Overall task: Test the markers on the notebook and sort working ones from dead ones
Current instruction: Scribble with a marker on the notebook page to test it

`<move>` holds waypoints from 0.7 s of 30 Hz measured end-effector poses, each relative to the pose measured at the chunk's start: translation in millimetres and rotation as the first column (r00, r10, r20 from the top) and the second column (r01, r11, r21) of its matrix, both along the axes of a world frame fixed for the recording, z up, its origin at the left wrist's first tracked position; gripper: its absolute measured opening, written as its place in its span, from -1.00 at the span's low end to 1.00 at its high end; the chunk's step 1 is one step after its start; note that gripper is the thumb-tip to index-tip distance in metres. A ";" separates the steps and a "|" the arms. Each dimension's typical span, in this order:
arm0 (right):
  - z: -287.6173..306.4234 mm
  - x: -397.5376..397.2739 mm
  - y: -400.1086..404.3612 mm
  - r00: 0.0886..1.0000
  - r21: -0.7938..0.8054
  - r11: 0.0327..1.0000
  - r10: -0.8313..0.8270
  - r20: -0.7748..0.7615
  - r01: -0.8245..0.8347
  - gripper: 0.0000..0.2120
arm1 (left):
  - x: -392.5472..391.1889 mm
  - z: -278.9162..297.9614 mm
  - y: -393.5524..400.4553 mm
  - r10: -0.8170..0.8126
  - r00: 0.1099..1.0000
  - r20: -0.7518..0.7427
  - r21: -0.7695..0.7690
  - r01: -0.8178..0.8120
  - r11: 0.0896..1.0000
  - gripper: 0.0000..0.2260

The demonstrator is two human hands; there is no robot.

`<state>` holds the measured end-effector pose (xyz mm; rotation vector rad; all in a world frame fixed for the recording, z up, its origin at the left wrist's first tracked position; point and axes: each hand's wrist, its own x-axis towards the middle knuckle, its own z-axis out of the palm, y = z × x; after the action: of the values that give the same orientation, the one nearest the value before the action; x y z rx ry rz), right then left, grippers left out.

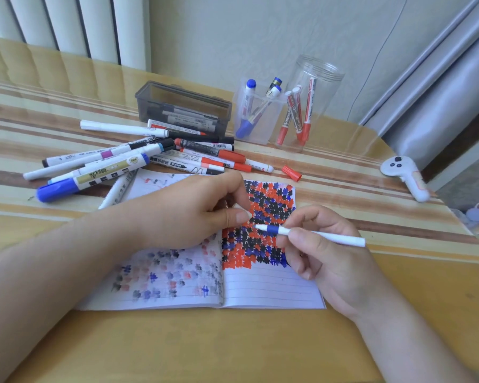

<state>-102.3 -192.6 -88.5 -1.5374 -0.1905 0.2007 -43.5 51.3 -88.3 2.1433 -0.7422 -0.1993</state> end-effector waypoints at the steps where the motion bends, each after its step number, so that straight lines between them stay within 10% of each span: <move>1: -0.1 0.5 -1.3 1.000 0.025 1.000 0.004 -0.009 -0.004 -0.84 | 0.1 -0.4 -0.6 0.005 1.000 -0.011 -0.024 -0.006 1.000 -0.94; 11: -4.7 3.9 -6.8 0.995 0.128 0.990 0.073 -0.067 -0.064 -0.59 | -1.8 1.7 -1.8 -0.053 0.996 -0.071 -0.081 0.047 0.996 -0.92; 21: -11.0 -1.3 -3.8 0.992 -0.124 0.991 0.058 0.109 -0.044 -0.79 | 1.0 -0.6 5.5 -0.064 0.997 -0.032 -0.068 0.062 0.996 -0.86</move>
<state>-103.6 -196.4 -99.5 -1.6678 -0.3117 0.1687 -42.5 56.8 -88.9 2.0497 -0.7863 -0.2403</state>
